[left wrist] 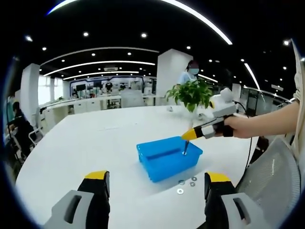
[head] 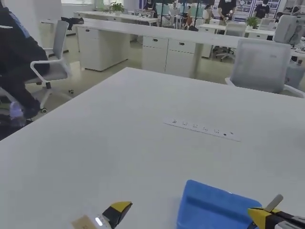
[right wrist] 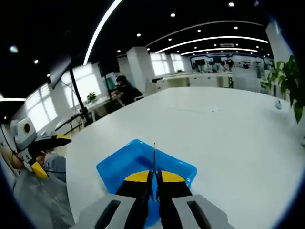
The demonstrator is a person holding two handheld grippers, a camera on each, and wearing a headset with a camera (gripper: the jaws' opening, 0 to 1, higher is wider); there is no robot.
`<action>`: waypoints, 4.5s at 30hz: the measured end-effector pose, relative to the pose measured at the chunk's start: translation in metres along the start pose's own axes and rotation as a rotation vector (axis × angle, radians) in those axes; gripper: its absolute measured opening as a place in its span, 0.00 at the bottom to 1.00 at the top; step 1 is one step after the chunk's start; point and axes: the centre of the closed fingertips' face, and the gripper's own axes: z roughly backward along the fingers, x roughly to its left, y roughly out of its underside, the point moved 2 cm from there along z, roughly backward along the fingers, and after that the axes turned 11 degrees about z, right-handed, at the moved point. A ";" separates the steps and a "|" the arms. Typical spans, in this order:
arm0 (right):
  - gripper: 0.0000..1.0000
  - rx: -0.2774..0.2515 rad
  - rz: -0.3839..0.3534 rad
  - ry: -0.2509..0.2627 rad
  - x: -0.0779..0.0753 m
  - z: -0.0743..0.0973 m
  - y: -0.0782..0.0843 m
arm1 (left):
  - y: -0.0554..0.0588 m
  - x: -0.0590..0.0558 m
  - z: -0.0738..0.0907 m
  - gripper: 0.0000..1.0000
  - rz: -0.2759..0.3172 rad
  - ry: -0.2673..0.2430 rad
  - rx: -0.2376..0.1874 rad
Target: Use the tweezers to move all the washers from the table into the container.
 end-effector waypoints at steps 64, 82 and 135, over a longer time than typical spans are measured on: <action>0.03 -0.071 -0.012 -0.130 0.068 0.027 0.007 | -0.006 -0.011 0.002 0.84 0.042 0.074 -0.039; 0.04 0.010 -0.023 -0.132 0.076 0.015 0.038 | -0.005 -0.013 0.001 0.83 0.056 0.087 -0.037; 0.03 -0.042 0.030 -0.124 0.041 0.018 -0.033 | -0.007 -0.013 0.003 0.82 0.058 0.091 -0.046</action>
